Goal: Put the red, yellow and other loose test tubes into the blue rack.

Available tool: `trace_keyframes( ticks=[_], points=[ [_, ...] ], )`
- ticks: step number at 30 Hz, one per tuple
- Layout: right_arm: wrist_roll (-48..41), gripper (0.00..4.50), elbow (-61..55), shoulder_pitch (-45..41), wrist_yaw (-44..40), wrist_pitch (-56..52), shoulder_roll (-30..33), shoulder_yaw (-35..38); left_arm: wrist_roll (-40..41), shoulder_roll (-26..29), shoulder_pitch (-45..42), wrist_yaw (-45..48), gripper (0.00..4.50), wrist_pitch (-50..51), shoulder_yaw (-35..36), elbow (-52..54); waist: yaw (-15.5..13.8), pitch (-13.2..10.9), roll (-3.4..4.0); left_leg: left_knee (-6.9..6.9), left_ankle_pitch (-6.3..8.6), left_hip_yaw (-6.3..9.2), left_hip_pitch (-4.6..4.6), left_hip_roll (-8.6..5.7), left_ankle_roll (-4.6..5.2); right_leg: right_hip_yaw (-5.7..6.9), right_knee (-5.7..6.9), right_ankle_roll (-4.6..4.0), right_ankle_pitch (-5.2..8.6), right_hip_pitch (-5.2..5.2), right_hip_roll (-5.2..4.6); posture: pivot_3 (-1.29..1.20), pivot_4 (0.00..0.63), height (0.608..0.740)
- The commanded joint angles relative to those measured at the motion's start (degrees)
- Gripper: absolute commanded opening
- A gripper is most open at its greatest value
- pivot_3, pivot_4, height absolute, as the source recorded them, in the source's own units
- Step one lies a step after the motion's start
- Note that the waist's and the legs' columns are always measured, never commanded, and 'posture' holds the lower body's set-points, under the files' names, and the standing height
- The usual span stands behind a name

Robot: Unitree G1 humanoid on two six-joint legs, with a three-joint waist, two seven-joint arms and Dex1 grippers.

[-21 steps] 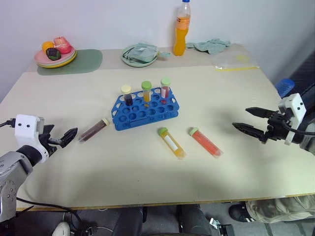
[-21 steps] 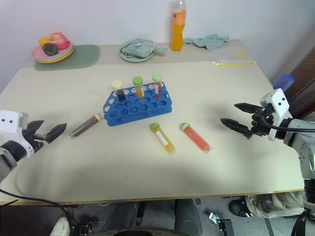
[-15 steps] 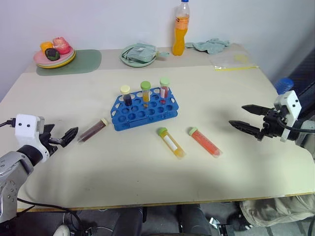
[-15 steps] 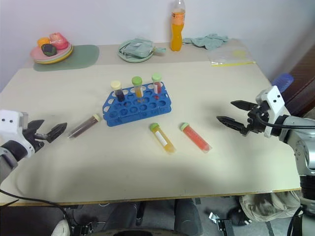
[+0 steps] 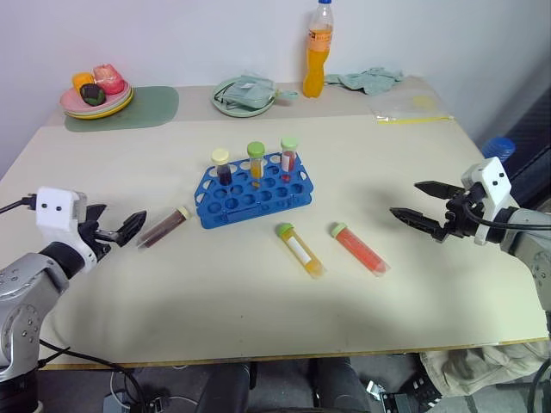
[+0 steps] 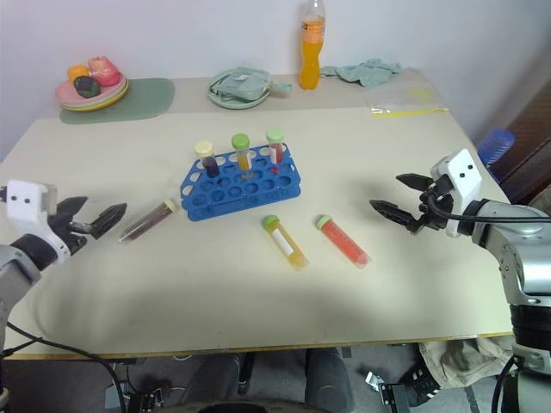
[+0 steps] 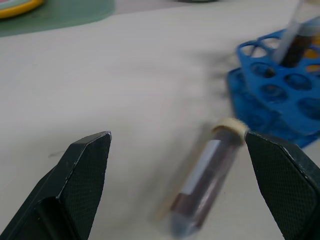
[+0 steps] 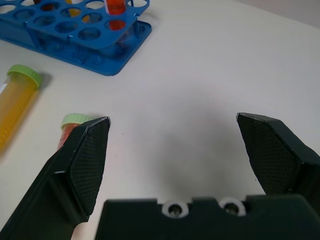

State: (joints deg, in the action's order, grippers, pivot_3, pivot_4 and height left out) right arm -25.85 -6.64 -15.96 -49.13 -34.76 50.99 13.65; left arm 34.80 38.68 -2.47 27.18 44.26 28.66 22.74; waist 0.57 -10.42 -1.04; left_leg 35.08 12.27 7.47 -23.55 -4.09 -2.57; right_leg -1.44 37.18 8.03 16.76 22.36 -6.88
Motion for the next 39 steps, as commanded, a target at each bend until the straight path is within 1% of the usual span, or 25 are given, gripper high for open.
trace_keyframes(
  ticks=[1, 5, 8, 9, 11, 13, 15, 17, 19, 25, 28, 29, 30, 31, 32, 34, 36, 38, 39],
  points=[
    [0.4, 4.5, -5.9, -0.3, 1.4, -3.8, 2.3, -0.5, 2.1, -0.2, -1.3, 3.1, 4.38, -1.7, -2.7, 2.7, 0.0, 0.0, 0.0, 0.0, 0.0, -0.01, 0.0, -0.01, 0.0, 0.0, -0.01, 0.0, 0.0, -0.01, 0.0, 0.0, 0.15, 0.74],
    [-1.9, 4.5, -11.0, -3.6, 3.6, -16.2, 3.8, -4.3, 4.2, 0.1, -1.8, 7.6, 4.38, -1.9, -7.4, 5.1, 0.2, 0.0, 0.0, 0.0, 0.01, 0.0, -0.03, 0.0, 0.02, 0.0, -0.02, 0.0, 0.0, 0.03, 0.01, 0.0, 0.15, 0.74],
    [-4.0, 4.5, -13.1, -10.5, 8.9, -34.3, 1.5, -9.4, 3.7, 2.1, 0.5, 13.0, 4.38, -2.9, -12.6, 7.8, 0.6, 0.0, 0.02, -0.02, 0.01, -0.03, -0.03, 0.02, 0.02, -0.02, -0.01, -0.01, 0.0, 0.07, 0.01, 0.0, 0.15, 0.74],
    [-4.3, 4.5, -14.4, -12.4, 10.1, -38.6, 0.9, -11.6, 2.8, 2.9, 1.2, 14.7, 4.38, -3.9, -14.5, 8.5, 0.5, 0.0, 0.06, -0.03, 0.01, -0.04, -0.03, 0.03, 0.02, -0.03, -0.02, -0.04, 0.0, 0.1, 0.01, 0.0, 0.15, 0.74],
    [-5.2, 4.5, -16.8, -15.2, 10.6, -43.8, 0.8, -15.1, 1.7, 3.9, 2.3, 17.3, 4.38, -5.4, -17.6, 9.6, 0.2, 0.0, 0.06, -0.05, 0.01, -0.01, -0.07, 0.03, 0.02, -0.02, -0.02, -0.08, 0.02, 0.13, 0.01, 0.0, 0.15, 0.74],
    [-5.5, 4.5, -15.9, -19.0, 12.1, -48.8, -0.9, -16.8, 1.5, 4.0, 2.5, 18.7, 4.38, -6.1, -19.9, 10.4, 0.0, 0.0, 0.06, -0.02, 0.01, 0.01, -0.22, 0.03, 0.03, -0.01, -0.05, -0.08, 0.02, 0.22, 0.0, 0.0, 0.15, 0.74],
    [-5.4, 4.5, -12.1, -24.1, 13.1, -54.3, -3.2, -19.3, 1.0, 3.9, 2.7, 19.9, 4.38, -6.8, -23.5, 11.7, 0.0, 0.0, 0.07, 0.08, 0.01, 0.03, -0.36, 0.02, 0.03, 0.01, -0.05, -0.09, 0.01, 0.3, -0.02, 0.0, 0.15, 0.74],
    [-5.4, 4.5, -9.8, -26.9, 13.3, -57.3, -4.1, -21.6, -0.1, 4.3, 3.3, 21.4, 4.38, -7.7, -26.8, 12.8, 0.0, 0.0, 0.07, 0.09, 0.01, 0.05, -0.45, 0.02, 0.03, 0.02, -0.06, -0.09, 0.0, 0.36, -0.04, 0.0, 0.15, 0.74],
    [-6.5, 4.5, -8.4, -28.1, 12.9, -57.7, -3.8, -23.9, -1.3, 4.5, 4.2, 22.5, 4.38, -9.2, -29.2, 13.7, 0.0, 0.0, 0.06, 0.07, 0.01, 0.05, -0.48, 0.0, 0.03, 0.06, -0.06, -0.09, 0.0, 0.36, -0.04, 0.0, 0.15, 0.74],
    [-7.1, 4.5, -3.6, -30.6, 13.8, -57.7, -4.3, -28.5, -2.1, 2.7, 5.1, 21.9, 4.38, -11.2, -32.1, 15.5, 0.2, 0.0, 0.09, 0.07, 0.01, 0.02, -0.57, -0.02, 0.04, 0.08, -0.04, -0.07, -0.01, 0.49, -0.03, 0.0, 0.15, 0.74],
    [-6.7, 3.73, -3.4, -30.8, 14.0, -57.7, -4.2, -29.9, -2.2, 2.5, 6.0, 21.6, 4.5, -11.4, -32.8, 16.2, 0.2, 0.0, 0.08, 0.06, 0.01, 0.03, -0.57, -0.02, 0.04, 0.08, -0.03, -0.07, -0.01, 0.51, -0.01, 0.0, 0.15, 0.74],
    [-7.1, 3.26, -3.4, -31.0, 13.8, -57.7, -4.0, -30.0, -2.3, 2.5, 6.3, 21.5, 4.5, -11.5, -32.8, 16.3, 0.3, 0.0, 0.09, 0.06, 0.01, 0.03, -0.57, -0.02, 0.04, 0.08, -0.02, -0.07, -0.01, 0.52, 0.01, 0.0, 0.15, 0.74],
    [-7.4, 2.68, -3.3, -31.3, 13.6, -57.7, -3.8, -30.0, -2.3, 2.4, 6.5, 21.4, 4.5, -11.6, -32.7, 16.3, 0.3, 0.0, 0.09, 0.06, 0.01, 0.02, -0.57, -0.02, 0.05, 0.08, -0.02, -0.07, -0.01, 0.52, 0.01, 0.0, 0.15, 0.74],
    [-7.7, 2.27, -3.3, -31.5, 13.5, -57.7, -3.7, -30.0, -2.3, 2.4, 6.7, 21.3, 4.5, -11.6, -32.6, 16.3, 0.2, 0.0, 0.09, 0.06, 0.01, 0.02, -0.57, -0.02, 0.04, 0.08, -0.02, -0.06, -0.01, 0.51, 0.01, 0.0, 0.15, 0.74],
    [-8.0, 1.67, -3.2, -31.8, 13.3, -57.7, -3.6, -29.9, -2.2, 2.4, 6.8, 21.2, 4.5, -11.5, -32.5, 16.3, 0.2, 0.0, 0.09, 0.07, 0.01, 0.02, -0.58, -0.02, 0.05, 0.08, -0.02, -0.06, -0.01, 0.51, 0.01, 0.0, 0.15, 0.74],
    [-8.5, 0.76, -3.2, -32.6, 12.9, -57.7, -3.3, -29.4, -2.2, 2.5, 6.9, 21.2, 4.5, -11.6, -32.4, 16.1, 0.2, 0.0, 0.09, 0.07, 0.01, 0.01, -0.58, -0.03, 0.05, 0.08, -0.02, -0.06, -0.01, 0.51, 0.01, 0.0, 0.15, 0.74],
    [-8.9, 0.76, -3.3, -33.2, 12.7, -57.7, -3.2, -29.0, -2.4, 2.6, 6.9, 21.4, 4.5, -11.8, -32.3, 15.7, 0.2, 0.0, 0.09, 0.07, 0.01, 0.0, -0.58, -0.03, 0.05, 0.08, -0.02, -0.06, -0.01, 0.51, 0.01, 0.0, 0.15, 0.74],
    [-8.8, 0.76, -4.9, -32.7, 12.6, -56.2, -3.5, -26.7, -2.8, 2.6, 6.6, 21.3, 4.5, -12.0, -32.2, 15.2, 0.2, 0.0, 0.09, 0.07, 0.01, 0.0, -0.58, -0.03, 0.05, 0.08, -0.02, -0.06, -0.01, 0.51, 0.01, 0.0, 0.15, 0.74],
    [-8.2, 0.76, -7.2, -30.9, 12.2, -51.1, -3.5, -24.5, -2.8, 2.3, 6.3, 20.8, 4.5, -12.0, -31.8, 14.7, 0.2, 0.0, 0.1, 0.08, 0.01, 0.0, -0.58, -0.04, 0.05, 0.08, -0.02, -0.06, -0.01, 0.51, 0.01, 0.0, 0.15, 0.74]
  ],
)
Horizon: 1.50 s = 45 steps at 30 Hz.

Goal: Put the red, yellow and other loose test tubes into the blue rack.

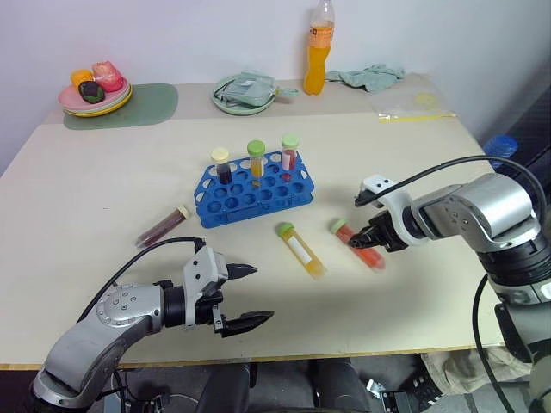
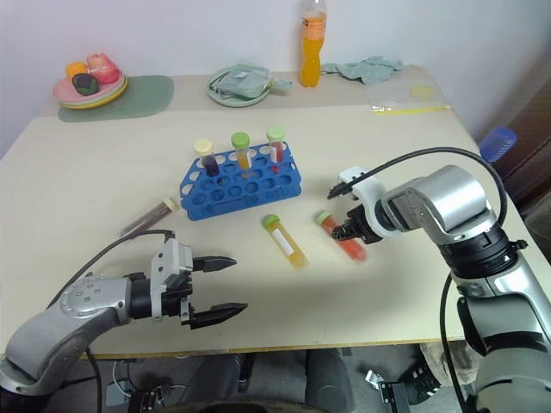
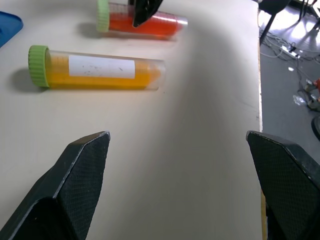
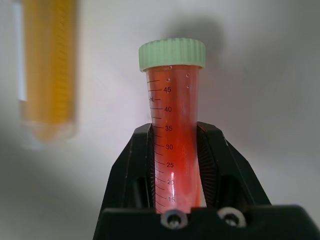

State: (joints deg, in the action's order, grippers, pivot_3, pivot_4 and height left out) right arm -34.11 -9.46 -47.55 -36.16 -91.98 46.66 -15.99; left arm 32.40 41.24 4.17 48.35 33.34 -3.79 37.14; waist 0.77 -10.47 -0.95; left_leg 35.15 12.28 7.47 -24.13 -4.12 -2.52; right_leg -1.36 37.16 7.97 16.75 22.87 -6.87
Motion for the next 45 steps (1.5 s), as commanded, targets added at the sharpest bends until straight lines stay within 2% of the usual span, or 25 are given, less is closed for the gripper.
trace_keyframes(
  ticks=[1, 3, 6, 7, 11, 15, 22, 45],
  points=[
    [0.8, 0.76, -7.0, 3.0, -1.1, 12.4, 0.6, 7.8, 0.0, -0.8, -0.7, -1.0, 4.5, -1.0, 1.4, -0.3, -0.1, 0.0, 0.0, 0.0, 0.0, -0.01, 0.0, 0.0, 0.0, 0.0, 0.0, 0.0, 0.0, 0.0, 0.0, 0.0, 0.15, 0.74],
    [1.9, 0.76, -11.6, 8.2, -1.6, 24.9, -1.5, 12.8, 1.8, -2.4, -1.2, -2.5, 4.5, -0.3, 3.5, -1.4, -0.1, 0.0, 0.0, 0.01, 0.0, -0.02, -0.03, -0.01, 0.0, 0.05, -0.01, 0.01, 0.0, -0.01, 0.0, 0.0, 0.15, 0.74],
    [1.7, 0.76, -17.0, 15.2, 1.9, 38.8, -10.6, 20.4, 5.1, -5.2, -2.1, -5.2, 4.5, 0.9, 7.2, -3.4, 0.1, 0.0, -0.06, 0.04, 0.01, -0.02, -0.03, 0.0, 0.02, 0.1, 0.01, 0.03, 0.0, -0.05, 0.03, 0.0, 0.15, 0.74],
    [2.5, 0.76, -17.2, 16.3, 5.5, 42.3, -15.7, 21.1, 5.0, -6.3, -2.6, -6.4, 4.5, 0.7, 8.0, -4.7, 0.3, 0.0, -0.05, 0.04, 0.0, -0.01, -0.01, 0.02, 0.01, 0.08, 0.06, 0.03, 0.0, -0.02, 0.05, 0.0, 0.15, 0.74],
    [14.1, 0.76, -9.6, 18.6, 18.1, 63.4, -32.5, 16.8, 0.6, -10.5, -6.0, -12.2, 4.5, -1.9, 9.3, -10.1, 0.4, 0.1, -0.02, -0.01, -0.08, 0.02, 0.26, 0.01, -0.11, -0.04, 0.25, 0.01, -0.01, -0.07, 0.09, 0.0, 0.15, 0.74],
    [20.1, 0.76, -1.5, 19.7, 22.5, 76.7, -41.3, 14.1, -2.9, -12.8, -9.2, -16.5, 4.5, -4.9, 10.0, -12.9, 0.1, 0.1, -0.03, 0.0, -0.11, 0.04, 0.27, -0.01, -0.17, -0.05, 0.29, 0.0, -0.02, -0.08, 0.08, 0.0, 0.15, 0.74],
    [24.4, 0.76, 9.4, 20.4, 22.5, 88.4, -45.2, 11.9, -6.4, -15.7, -10.8, -18.6, 4.5, -10.7, 10.3, -15.6, 0.4, 0.1, -0.01, -0.04, -0.15, 0.07, 0.28, -0.02, -0.24, -0.07, 0.31, -0.01, -0.02, -0.05, 0.09, 0.0, 0.15, 0.74],
    [29.6, 0.76, 29.8, 14.8, 26.2, 100.9, -49.2, 12.3, -7.7, -16.1, -10.7, -17.2, 4.5, -11.0, 8.3, -15.0, 0.6, 0.1, 0.01, -0.08, -0.14, 0.12, 0.34, -0.01, -0.23, -0.08, 0.32, -0.02, -0.02, -0.06, 0.12, 0.0, 0.15, 0.74]
  ],
)
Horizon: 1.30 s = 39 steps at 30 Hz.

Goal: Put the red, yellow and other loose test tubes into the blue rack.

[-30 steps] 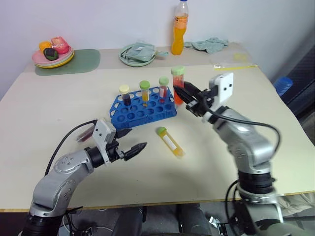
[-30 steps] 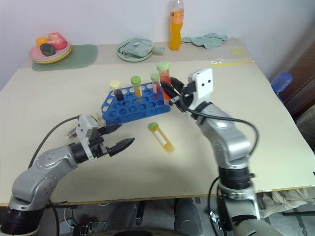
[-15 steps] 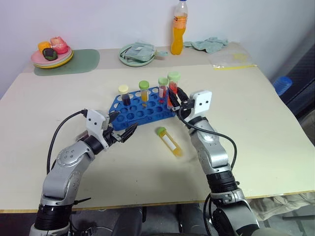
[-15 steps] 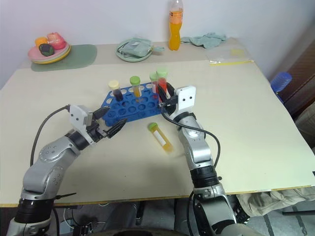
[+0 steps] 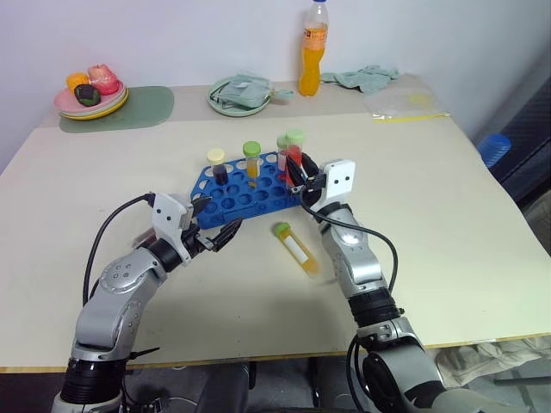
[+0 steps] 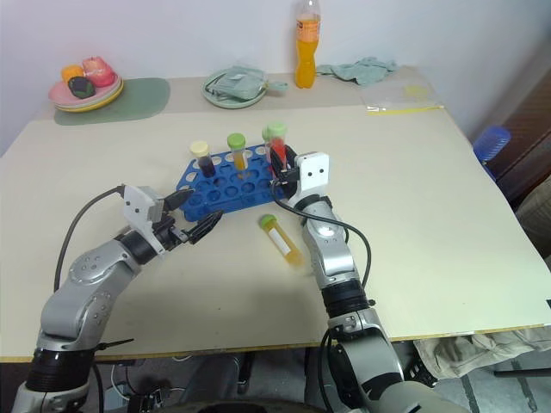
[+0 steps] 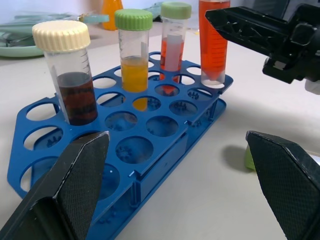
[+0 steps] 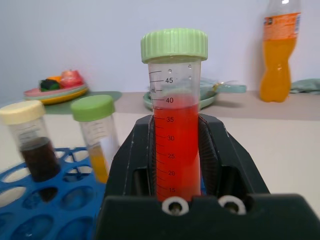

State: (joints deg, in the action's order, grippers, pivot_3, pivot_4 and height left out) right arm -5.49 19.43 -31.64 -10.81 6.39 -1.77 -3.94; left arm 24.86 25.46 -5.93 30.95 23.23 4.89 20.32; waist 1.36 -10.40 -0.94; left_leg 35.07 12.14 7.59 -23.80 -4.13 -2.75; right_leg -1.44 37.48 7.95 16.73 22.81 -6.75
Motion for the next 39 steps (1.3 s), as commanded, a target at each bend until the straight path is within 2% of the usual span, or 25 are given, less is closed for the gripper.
trace_keyframes(
  ticks=[1, 7, 9, 10, 14, 15, 19, 22, 26, 28, 30, 33, 36, 39],
  points=[
    [1.0, 0.76, 1.4, -1.2, 0.8, 3.1, -0.8, 0.3, -0.2, -0.3, -0.7, 0.3, 4.5, -0.9, -0.5, 1.9, 0.1, 0.0, 0.0, 0.0, 0.0, 0.0, 0.0, 0.0, 0.0, 0.0, 0.01, 0.0, 0.0, 0.0, 0.0, 0.0, 0.15, 0.74],
    [0.3, 0.76, 2.2, -0.4, -1.3, 4.6, -0.6, 0.1, -0.3, -0.2, -0.7, 0.8, 4.5, -1.0, -0.7, 2.0, 0.4, 0.0, 0.0, 0.0, 0.0, 0.01, 0.02, 0.0, 0.0, 0.0, 0.01, 0.0, 0.0, -0.02, 0.01, 0.0, 0.15, 0.74],
    [-0.1, 1.71, 1.6, 0.3, -2.2, 4.9, -0.5, 0.2, -0.3, -0.1, -0.7, 0.9, 4.5, -1.0, -0.7, 2.0, 0.7, 0.0, 0.0, 0.0, 0.0, 0.02, 0.02, 0.0, 0.0, 0.0, 0.01, 0.0, 0.0, -0.02, 0.01, 0.0, 0.15, 0.74],
    [0.0, 2.04, 1.2, 0.5, -2.1, 5.0, -0.4, 0.3, -0.3, -0.2, -0.7, 0.9, 4.5, -1.0, -0.7, 2.0, 0.8, 0.0, 0.0, 0.0, 0.0, 0.03, 0.02, 0.0, 0.0, 0.0, 0.02, 0.0, 0.0, -0.02, 0.01, 0.0, 0.15, 0.74],
    [1.2, 4.11, -2.2, 1.3, -1.7, 4.9, 0.6, 0.2, -0.4, -0.2, -0.6, 1.0, 4.5, -1.0, -0.7, 2.1, 1.1, 0.0, 0.01, -0.03, 0.0, 0.05, 0.02, 0.0, 0.0, 0.01, 0.02, -0.01, 0.0, -0.01, 0.02, 0.0, 0.15, 0.74],
    [0.9, 4.44, -5.6, 2.2, -2.0, 3.2, 1.7, 0.5, -0.4, -0.2, -0.5, 1.0, 4.5, -1.0, -0.6, 2.2, 1.0, 0.0, 0.03, -0.03, 0.0, 0.05, 0.02, 0.0, 0.0, 0.01, 0.02, -0.01, 0.0, -0.01, 0.02, 0.0, 0.15, 0.74],
    [-3.7, 4.44, -19.1, 5.9, -5.9, -8.1, 7.0, 1.9, -0.2, 0.1, 0.0, 1.1, 4.5, -1.1, 0.5, 2.3, 0.8, 0.0, 0.04, -0.01, 0.0, 0.06, 0.01, 0.0, 0.0, 0.0, 0.02, 0.0, 0.0, -0.02, 0.0, 0.0, 0.15, 0.74],
    [-16.1, 4.44, -36.8, 10.6, -11.4, -33.6, 18.5, 5.6, 0.4, 1.7, 1.4, 2.6, 4.5, -1.6, 2.5, 1.8, 0.3, 0.0, 0.05, -0.02, 0.01, 0.09, 0.0, 0.0, 0.02, 0.01, -0.02, 0.0, 0.01, -0.04, -0.01, 0.0, 0.15, 0.74],
    [-31.6, 4.44, -47.3, 9.7, -13.4, -65.8, 31.3, 8.7, 0.7, 5.7, 3.2, 7.9, 4.5, -1.9, 3.0, 0.3, -0.1, 0.0, 0.13, -0.02, 0.04, 0.06, 0.0, 0.04, 0.06, 0.0, -0.04, -0.03, 0.02, -0.04, 0.0, 0.0, 0.15, 0.74],
    [-37.5, 4.44, -48.7, 5.2, -13.9, -80.1, 34.5, 9.0, 0.7, 7.6, 3.7, 11.0, 4.5, -2.0, 2.8, -1.0, 0.0, 0.0, 0.23, -0.04, 0.05, 0.03, 0.05, 0.07, 0.09, 0.0, -0.04, -0.07, 0.04, -0.06, 0.01, 0.0, 0.15, 0.74],
    [-39.9, 4.44, -47.9, -1.1, -12.7, -90.9, 33.7, 8.7, 0.6, 9.2, 3.7, 14.1, 4.5, -2.1, 2.0, -2.2, 0.1, 0.0, 0.24, -0.03, 0.06, 0.0, 0.05, 0.08, 0.1, 0.0, -0.04, -0.08, 0.04, -0.06, -0.01, 0.0, 0.15, 0.74],
    [-43.2, 4.44, -43.2, -8.0, -10.6, -98.5, 32.3, 6.3, 0.9, 11.0, 3.9, 18.1, 4.5, -1.6, 0.4, -3.0, -0.3, 0.0, 0.24, -0.04, 0.07, 0.01, 0.02, 0.06, 0.12, 0.02, -0.1, -0.08, 0.04, -0.07, -0.02, 0.0, 0.15, 0.74],
    [-46.8, 4.44, -35.5, -14.0, -7.0, -98.9, 33.8, -1.3, 2.3, 11.8, 4.7, 21.3, 4.5, -0.6, -0.7, -2.0, -0.6, 0.0, 0.23, -0.01, 0.09, 0.04, -0.07, 0.03, 0.15, 0.06, -0.23, -0.06, 0.03, -0.1, -0.08, 0.0, 0.15, 0.74],
    [-50.8, 4.44, -29.8, -17.2, -4.1, -98.9, 34.8, -5.1, 3.1, 11.8, 5.1, 22.1, 4.5, 0.1, -1.0, -1.0, -0.6, 0.0, 0.23, 0.03, 0.09, 0.04, -0.17, 0.03, 0.15, 0.06, -0.24, -0.05, 0.02, -0.04, -0.11, 0.0, 0.15, 0.74]
  ],
)
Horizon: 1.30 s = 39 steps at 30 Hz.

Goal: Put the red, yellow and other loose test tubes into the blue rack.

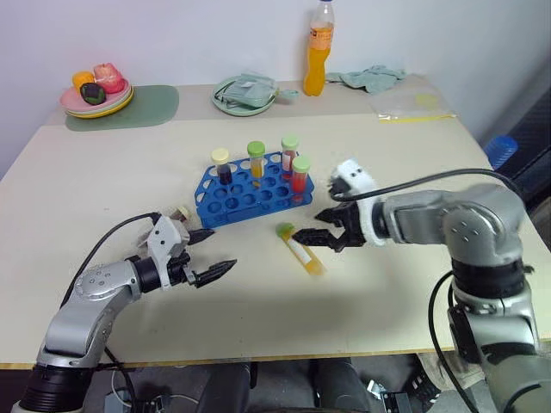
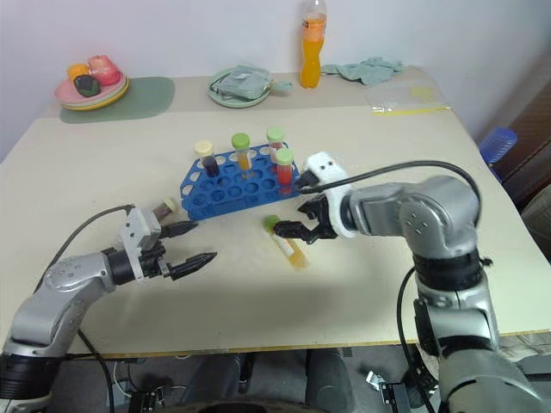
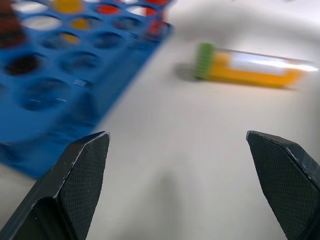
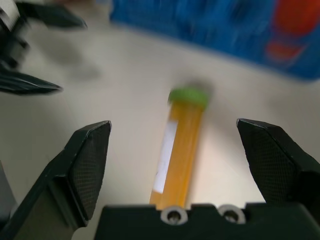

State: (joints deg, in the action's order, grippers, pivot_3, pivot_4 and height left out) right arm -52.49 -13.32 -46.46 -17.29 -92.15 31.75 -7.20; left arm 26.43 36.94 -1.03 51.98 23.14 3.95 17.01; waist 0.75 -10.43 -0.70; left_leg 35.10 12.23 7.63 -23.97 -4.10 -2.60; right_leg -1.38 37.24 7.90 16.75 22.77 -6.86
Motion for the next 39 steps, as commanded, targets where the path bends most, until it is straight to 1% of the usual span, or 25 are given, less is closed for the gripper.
trace_keyframes(
  ticks=[1, 4, 6, 11, 14, 19, 20, 21, 23, 25, 26, 28, 29, 30, 31, 32, 33, 35, 39],
  points=[
    [-5.1, 4.44, 5.8, -3.8, 3.4, -0.4, 1.2, -3.4, 1.9, 0.8, 1.3, 1.8, 4.5, 0.5, -0.5, 3.6, 0.1, 0.0, 0.0, 0.0, 0.0, 0.01, -0.02, 0.0, 0.0, 0.01, 0.01, 0.0, 0.0, 0.01, 0.0, 0.0, 0.15, 0.74],
    [-9.0, 4.44, 14.0, -7.6, 6.8, -0.4, 0.3, -7.2, 2.7, 2.1, 5.5, 3.4, 4.5, 1.5, -2.0, 8.1, 0.7, 0.0, 0.01, -0.02, 0.0, -0.05, -0.04, 0.02, 0.0, -0.03, 0.03, -0.01, 0.0, 0.11, 0.01, 0.0, 0.15, 0.74],
    [-12.6, 4.44, 18.5, -9.5, 9.0, -0.4, 0.3, -9.2, 1.9, 2.0, 7.4, 2.8, 4.5, 1.1, -2.3, 9.4, 0.8, 0.0, 0.02, -0.07, 0.0, -0.04, -0.04, 0.03, 0.0, -0.03, 0.05, -0.01, 0.0, 0.15, 0.04, 0.0, 0.15, 0.74],
    [-20.4, 4.44, 26.3, -12.7, 14.4, -0.4, 0.2, -13.6, 2.3, 1.6, 8.9, 1.2, 4.5, 1.2, -1.7, 10.3, 0.4, 0.0, 0.02, -0.02, 0.0, -0.03, -0.06, 0.02, 0.0, -0.02, 0.05, -0.01, 0.0, 0.13, 0.04, 0.0, 0.15, 0.74],
    [-23.3, 3.67, 28.5, -13.9, 16.8, -0.4, -0.5, -14.9, 2.4, 1.5, 9.3, 0.8, 4.5, 1.1, -1.7, 10.5, 0.4, 0.0, 0.02, -0.02, 0.0, -0.02, -0.06, 0.02, 0.01, -0.02, 0.04, -0.01, 0.0, 0.12, 0.04, 0.0, 0.15, 0.74],
    [-27.7, 1.18, 31.7, -15.2, 20.8, -0.4, -1.8, -14.5, 2.7, 1.5, 9.5, 0.4, 4.5, 1.1, -1.8, 10.7, 0.4, 0.0, 0.04, -0.03, 0.0, -0.02, -0.06, 0.02, 0.01, -0.02, 0.04, -0.01, 0.0, 0.13, 0.05, 0.0, 0.15, 0.74],
    [-28.7, 0.87, 31.8, -15.4, 21.5, -0.4, -1.6, -14.3, 2.6, 1.5, 9.5, 0.2, 4.5, 1.0, -1.7, 10.7, 0.4, 0.0, 0.04, -0.03, 0.0, -0.02, -0.06, 0.02, 0.01, -0.01, 0.05, -0.01, 0.0, 0.13, 0.05, 0.0, 0.15, 0.74],
    [-29.8, 0.76, 31.9, -15.6, 22.2, -0.4, -1.4, -14.2, 2.6, 1.5, 9.6, 0.1, 4.5, 1.0, -1.6, 10.7, 0.4, 0.0, 0.04, -0.03, 0.0, -0.02, -0.07, 0.02, 0.01, -0.01, 0.05, -0.01, 0.0, 0.14, 0.05, 0.0, 0.15, 0.74],
    [-30.7, 0.76, 29.2, -15.0, 23.0, -0.4, -0.6, -12.3, 2.4, 1.5, 9.8, -0.4, 4.5, 0.8, -1.0, 10.4, 0.4, 0.0, 0.04, -0.03, 0.0, -0.02, -0.07, 0.02, 0.01, -0.01, 0.05, -0.01, 0.0, 0.14, 0.06, 0.0, 0.15, 0.74],
    [-27.3, 0.76, 18.4, -11.9, 21.0, 1.3, 0.4, -8.6, 2.4, 1.4, 10.0, -1.1, 4.5, 0.3, 0.7, 9.5, 0.4, 0.0, 0.05, -0.03, 0.0, -0.02, -0.1, 0.01, 0.01, -0.01, 0.05, -0.01, 0.0, 0.17, 0.06, 0.0, 0.15, 0.74],
    [-23.8, 0.76, 10.5, -9.4, 18.1, 5.3, 2.0, -8.3, 2.6, 1.2, 10.0, -1.7, 4.5, 0.0, 1.9, 9.0, 0.3, 0.0, 0.05, -0.03, 0.0, -0.01, -0.19, 0.02, 0.01, -0.01, 0.06, -0.01, 0.0, 0.24, 0.06, 0.0, 0.15, 0.74],
    [-10.7, 0.76, -5.4, -0.5, 8.6, 24.3, 5.1, -8.7, 3.3, 0.2, 9.6, -3.5, 4.5, -0.4, 5.1, 7.5, 0.0, 0.0, 0.01, 0.01, 0.0, 0.04, -0.41, 0.0, 0.01, 0.08, 0.04, 0.01, 0.0, 0.42, 0.07, 0.0, 0.15, 0.74],
    [-4.7, 0.76, -9.7, 3.1, 5.1, 32.4, 5.6, -9.2, 3.5, -0.2, 9.3, -4.0, 4.5, -0.6, 6.1, 6.9, -0.1, 0.0, -0.01, 0.03, 0.01, 0.01, -0.44, -0.02, 0.02, 0.12, 0.03, 0.03, 0.0, 0.42, 0.07, 0.0, 0.15, 0.74],
    [2.0, 0.76, -11.7, 7.3, 2.5, 43.1, 3.9, -9.2, 3.1, -0.6, 8.8, -4.7, 4.5, -1.1, 7.0, 6.0, 0.0, 0.0, -0.02, 0.04, 0.01, -0.05, -0.44, -0.03, 0.03, 0.18, 0.01, 0.03, 0.0, 0.39, 0.07, 0.0, 0.15, 0.74],
    [6.3, 0.76, -11.6, 10.2, 1.3, 50.2, 1.4, -9.1, 2.8, -0.9, 8.4, -5.0, 4.5, -1.5, 7.4, 5.4, 0.1, 0.0, -0.03, 0.05, 0.01, -0.13, -0.43, -0.03, 0.02, 0.16, 0.02, 0.05, 0.0, 0.39, 0.07, 0.0, 0.15, 0.74],
    [12.5, 0.76, -10.2, 11.8, 0.8, 57.5, -0.7, -10.9, 2.6, -1.3, 7.7, -5.4, 4.5, -1.8, 7.7, 4.6, 0.5, 0.0, -0.02, 0.09, 0.0, -0.15, -0.42, -0.04, 0.02, 0.17, 0.08, 0.06, -0.01, 0.38, 0.08, 0.0, 0.15, 0.74],
    [17.4, 0.76, -8.9, 12.9, 0.2, 62.7, -2.4, -12.0, 2.5, -1.6, 7.1, -5.6, 4.5, -2.0, 7.9, 4.0, 0.7, 0.0, 0.03, 0.09, 0.0, -0.21, -0.35, -0.01, 0.01, 0.13, 0.12, 0.05, -0.02, 0.38, 0.09, 0.0, 0.15, 0.74],
    [25.1, 0.76, -2.6, 13.7, 1.8, 72.0, -8.5, -13.0, 2.5, -2.1, 6.1, -5.7, 4.5, -2.1, 7.8, 3.2, 1.2, 0.0, -0.02, 0.09, -0.04, -0.24, -0.29, -0.01, -0.06, 0.07, 0.28, 0.03, -0.03, 0.42, 0.09, 0.0, 0.15, 0.74],
    [35.8, 0.76, 10.6, 13.4, 3.6, 86.7, -19.0, -13.4, 2.0, -2.8, 4.0, -6.2, 4.5, -2.6, 6.7, 2.3, 1.6, 0.0, -0.02, 0.02, -0.08, -0.12, -0.18, 0.0, -0.12, 0.06, 0.31, -0.01, -0.04, 0.35, 0.14, 0.0, 0.15, 0.74]
  ],
)
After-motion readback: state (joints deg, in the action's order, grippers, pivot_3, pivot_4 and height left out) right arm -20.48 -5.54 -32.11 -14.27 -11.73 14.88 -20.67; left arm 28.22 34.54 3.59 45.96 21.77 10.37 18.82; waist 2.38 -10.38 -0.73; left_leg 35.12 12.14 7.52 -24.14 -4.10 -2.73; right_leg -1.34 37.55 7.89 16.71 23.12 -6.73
